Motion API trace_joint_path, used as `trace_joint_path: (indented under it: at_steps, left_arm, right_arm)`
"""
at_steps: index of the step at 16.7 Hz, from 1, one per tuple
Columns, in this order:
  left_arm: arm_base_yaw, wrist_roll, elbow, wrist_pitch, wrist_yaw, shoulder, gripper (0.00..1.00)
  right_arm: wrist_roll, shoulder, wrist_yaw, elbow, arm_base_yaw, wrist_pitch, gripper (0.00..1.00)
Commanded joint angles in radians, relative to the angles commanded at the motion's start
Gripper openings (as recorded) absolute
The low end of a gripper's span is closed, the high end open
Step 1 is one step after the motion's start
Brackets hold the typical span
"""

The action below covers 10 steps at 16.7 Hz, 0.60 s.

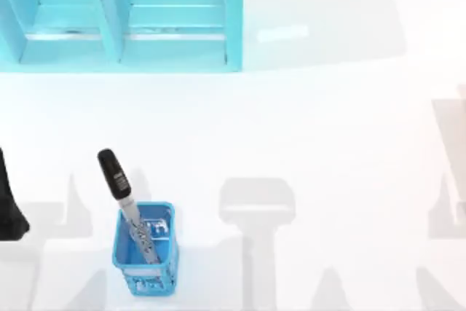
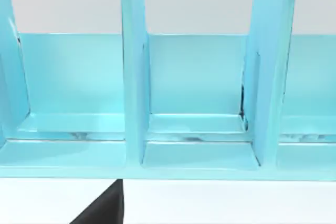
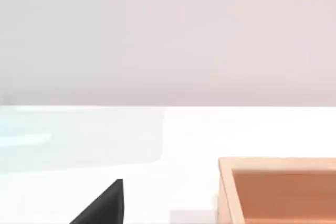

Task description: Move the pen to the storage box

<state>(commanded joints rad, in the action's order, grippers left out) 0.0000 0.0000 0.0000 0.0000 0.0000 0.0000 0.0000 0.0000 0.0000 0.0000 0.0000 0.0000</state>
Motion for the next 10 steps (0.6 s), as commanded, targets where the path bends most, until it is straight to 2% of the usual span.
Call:
trace_joint_path:
  at_steps: [5,10]
  left_arm:
    - [0.000,0.000,0.000,0.000,0.000,0.000,1.00]
    - [0.000,0.000,0.000,0.000,0.000,0.000,1.00]
  right_arm:
    - [0.014,0.065,0.006,0.033,0.062,0.005,1.00]
    - [0.083,0.372,0.042,0.184,0.306,0.041,1.00]
